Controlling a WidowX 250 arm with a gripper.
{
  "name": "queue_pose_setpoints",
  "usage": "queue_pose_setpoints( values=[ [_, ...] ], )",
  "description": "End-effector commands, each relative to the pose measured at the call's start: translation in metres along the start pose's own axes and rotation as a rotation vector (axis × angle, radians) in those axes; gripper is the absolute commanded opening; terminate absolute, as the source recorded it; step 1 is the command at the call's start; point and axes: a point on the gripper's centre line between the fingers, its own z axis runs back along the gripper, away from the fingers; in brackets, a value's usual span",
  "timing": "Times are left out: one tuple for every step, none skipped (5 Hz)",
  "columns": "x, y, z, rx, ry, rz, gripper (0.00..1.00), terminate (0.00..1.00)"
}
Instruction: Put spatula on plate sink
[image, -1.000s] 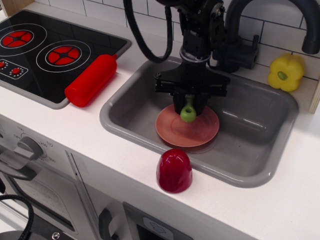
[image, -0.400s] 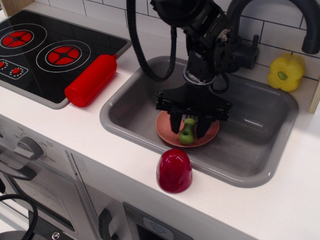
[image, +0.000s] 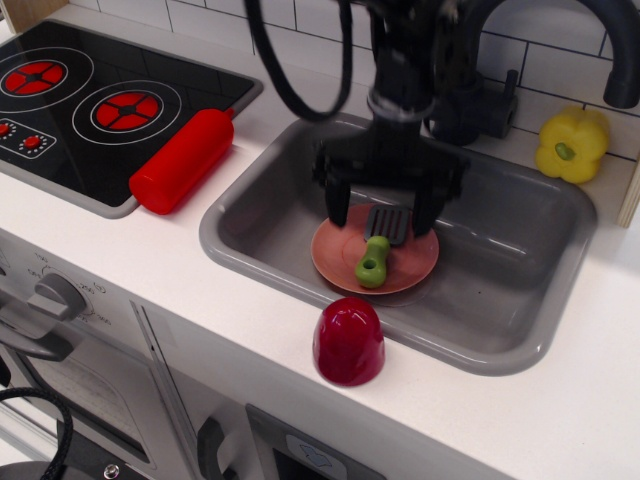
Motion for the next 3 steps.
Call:
queue_pose_setpoints(
  values=[
    [0.0129,-0.0071,0.0675,-0.063,-0.081,-0.039,1.0,0.0],
    [0.0129,-0.0071,0.0675,-0.063,-0.081,-0.039,1.0,0.0],
    [0.0129,-0.0071,0.0675,-0.063,-0.081,-0.039,1.0,1.0]
  ],
)
